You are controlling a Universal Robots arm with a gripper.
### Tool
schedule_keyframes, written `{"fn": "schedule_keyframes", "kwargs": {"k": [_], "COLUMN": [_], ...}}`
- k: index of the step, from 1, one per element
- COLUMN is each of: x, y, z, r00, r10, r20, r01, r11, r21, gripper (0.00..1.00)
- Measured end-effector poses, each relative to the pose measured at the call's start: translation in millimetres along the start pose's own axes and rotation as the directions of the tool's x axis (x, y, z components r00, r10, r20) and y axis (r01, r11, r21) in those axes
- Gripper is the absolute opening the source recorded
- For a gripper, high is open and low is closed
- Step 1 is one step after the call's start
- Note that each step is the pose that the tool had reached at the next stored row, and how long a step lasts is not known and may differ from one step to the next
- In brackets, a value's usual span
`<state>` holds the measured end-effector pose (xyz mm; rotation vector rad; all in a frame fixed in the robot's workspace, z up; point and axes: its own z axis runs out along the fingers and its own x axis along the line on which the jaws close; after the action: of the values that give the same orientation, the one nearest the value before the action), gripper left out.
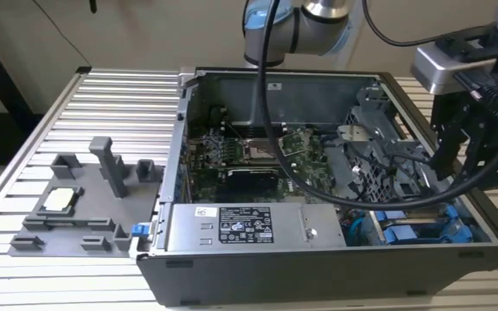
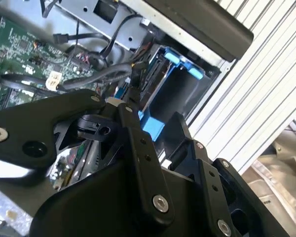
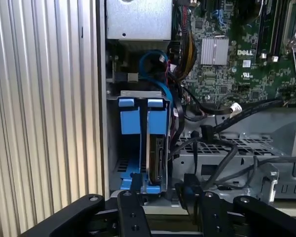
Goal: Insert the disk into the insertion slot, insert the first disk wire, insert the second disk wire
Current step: 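Insert the first disk wire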
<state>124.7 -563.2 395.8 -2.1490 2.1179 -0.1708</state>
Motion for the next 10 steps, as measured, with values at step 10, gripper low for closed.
{"fn": "schedule_keyframes", "kwargs": {"k": [10], "x": [-5.2], "y": [1.2], "z": [5.8], "r00": [0.9961], "r10": [-0.087], "r20": [0.0136], "r01": [0.086], "r11": [0.9953], "r21": [0.0435], "gripper": [0.47]}}
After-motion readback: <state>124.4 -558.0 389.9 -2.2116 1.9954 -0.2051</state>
